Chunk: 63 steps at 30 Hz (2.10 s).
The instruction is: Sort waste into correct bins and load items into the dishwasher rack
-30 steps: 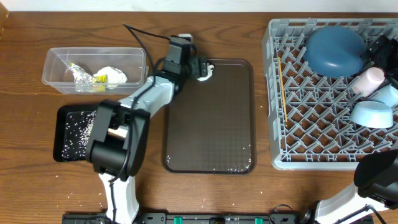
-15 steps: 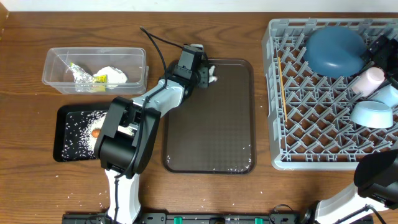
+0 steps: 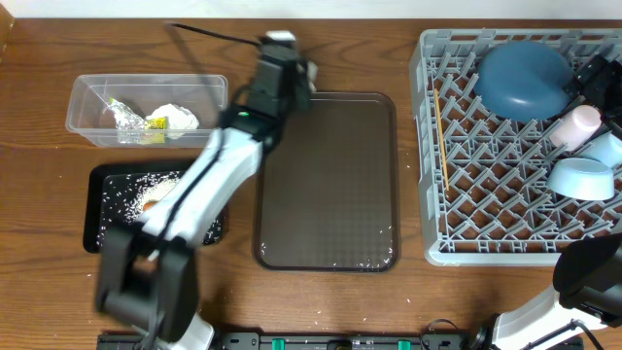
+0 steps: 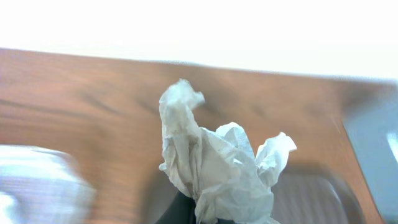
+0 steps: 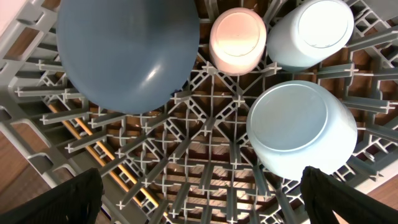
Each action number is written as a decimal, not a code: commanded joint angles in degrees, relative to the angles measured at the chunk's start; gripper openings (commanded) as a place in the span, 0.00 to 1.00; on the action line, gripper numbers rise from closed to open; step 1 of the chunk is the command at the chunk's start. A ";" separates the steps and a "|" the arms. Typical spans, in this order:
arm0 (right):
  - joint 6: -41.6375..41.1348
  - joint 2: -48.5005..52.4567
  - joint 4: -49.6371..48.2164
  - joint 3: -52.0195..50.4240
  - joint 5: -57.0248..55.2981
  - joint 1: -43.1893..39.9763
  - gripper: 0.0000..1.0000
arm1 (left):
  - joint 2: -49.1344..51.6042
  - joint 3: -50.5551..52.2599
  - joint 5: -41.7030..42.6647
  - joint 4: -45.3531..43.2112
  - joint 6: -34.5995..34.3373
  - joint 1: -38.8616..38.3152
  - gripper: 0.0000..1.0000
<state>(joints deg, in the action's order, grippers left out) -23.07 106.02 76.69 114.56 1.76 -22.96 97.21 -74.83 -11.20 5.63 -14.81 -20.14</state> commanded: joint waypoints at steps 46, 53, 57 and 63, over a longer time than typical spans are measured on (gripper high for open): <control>-0.66 0.07 0.04 -0.04 0.15 -0.28 0.99 | -55.87 23.71 -1.22 52.04 -25.81 16.20 0.94; -0.66 0.07 0.04 -0.04 0.15 -0.28 0.99 | -58.99 23.71 -1.20 55.25 -25.81 16.20 0.95; -0.66 0.07 0.04 -0.04 0.15 -0.28 0.99 | -58.77 23.71 -1.22 58.97 -25.79 16.20 0.95; -0.66 0.07 0.04 -0.04 0.15 -0.28 0.99 | -58.60 23.80 1.46 61.24 -25.70 16.20 0.95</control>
<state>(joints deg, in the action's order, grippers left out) -23.07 106.02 76.69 114.56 1.76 -22.96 38.48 -51.33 -11.75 66.28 -40.49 -3.81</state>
